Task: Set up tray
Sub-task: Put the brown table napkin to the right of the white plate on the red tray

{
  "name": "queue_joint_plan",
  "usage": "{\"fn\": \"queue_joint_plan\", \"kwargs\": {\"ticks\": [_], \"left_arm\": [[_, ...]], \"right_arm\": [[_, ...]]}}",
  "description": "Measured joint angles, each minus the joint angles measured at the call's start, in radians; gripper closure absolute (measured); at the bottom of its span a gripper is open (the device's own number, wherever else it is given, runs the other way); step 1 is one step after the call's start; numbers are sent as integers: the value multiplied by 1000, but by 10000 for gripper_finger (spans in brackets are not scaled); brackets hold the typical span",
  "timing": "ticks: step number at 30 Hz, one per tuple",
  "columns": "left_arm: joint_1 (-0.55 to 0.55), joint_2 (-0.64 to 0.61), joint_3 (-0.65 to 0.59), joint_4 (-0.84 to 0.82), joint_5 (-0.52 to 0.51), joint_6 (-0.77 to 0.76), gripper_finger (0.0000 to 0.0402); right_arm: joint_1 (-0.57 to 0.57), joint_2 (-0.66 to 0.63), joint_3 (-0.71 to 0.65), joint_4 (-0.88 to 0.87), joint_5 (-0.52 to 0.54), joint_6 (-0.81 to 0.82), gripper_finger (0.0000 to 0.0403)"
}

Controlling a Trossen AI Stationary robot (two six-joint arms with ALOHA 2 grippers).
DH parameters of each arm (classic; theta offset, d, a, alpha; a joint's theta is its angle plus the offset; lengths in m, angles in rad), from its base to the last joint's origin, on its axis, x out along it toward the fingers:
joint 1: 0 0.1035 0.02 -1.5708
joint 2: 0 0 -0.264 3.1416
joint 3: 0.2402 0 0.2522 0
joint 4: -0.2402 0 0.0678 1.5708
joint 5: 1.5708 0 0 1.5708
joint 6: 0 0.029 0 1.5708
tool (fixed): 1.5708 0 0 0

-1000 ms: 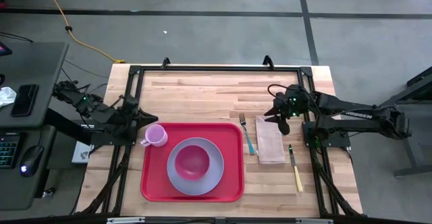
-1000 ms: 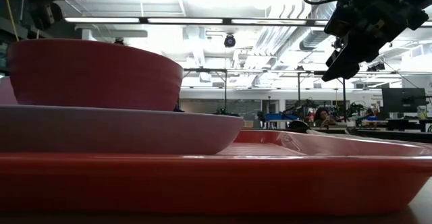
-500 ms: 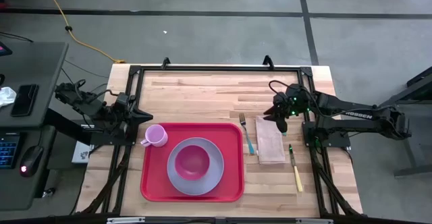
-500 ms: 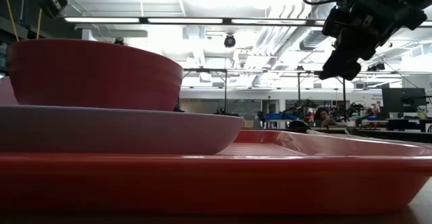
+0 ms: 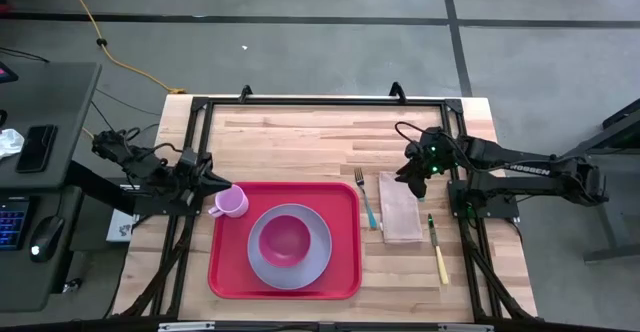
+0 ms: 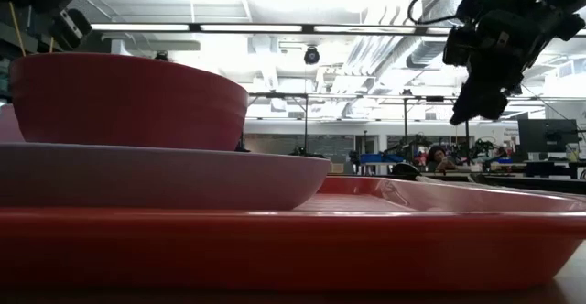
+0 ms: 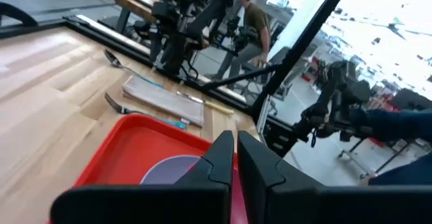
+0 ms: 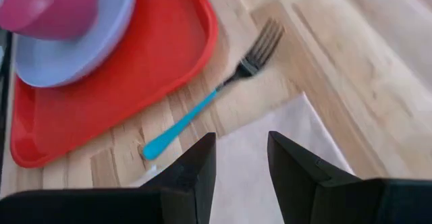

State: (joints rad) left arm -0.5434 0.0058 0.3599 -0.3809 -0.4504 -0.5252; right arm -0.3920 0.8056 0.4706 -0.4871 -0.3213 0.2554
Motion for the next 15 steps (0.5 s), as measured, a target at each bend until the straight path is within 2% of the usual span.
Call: {"fn": "queue_joint_plan", "kwargs": {"ticks": [9, 15], "left_arm": [[0, 1, -1, 6, 49, -2, 353], [0, 0, -1, 23, 64, -3, 353]], "right_arm": [[0, 164, 0, -3, 1, -17, 291], [0, 276, 64, -45, 89, -63, 291]]}}
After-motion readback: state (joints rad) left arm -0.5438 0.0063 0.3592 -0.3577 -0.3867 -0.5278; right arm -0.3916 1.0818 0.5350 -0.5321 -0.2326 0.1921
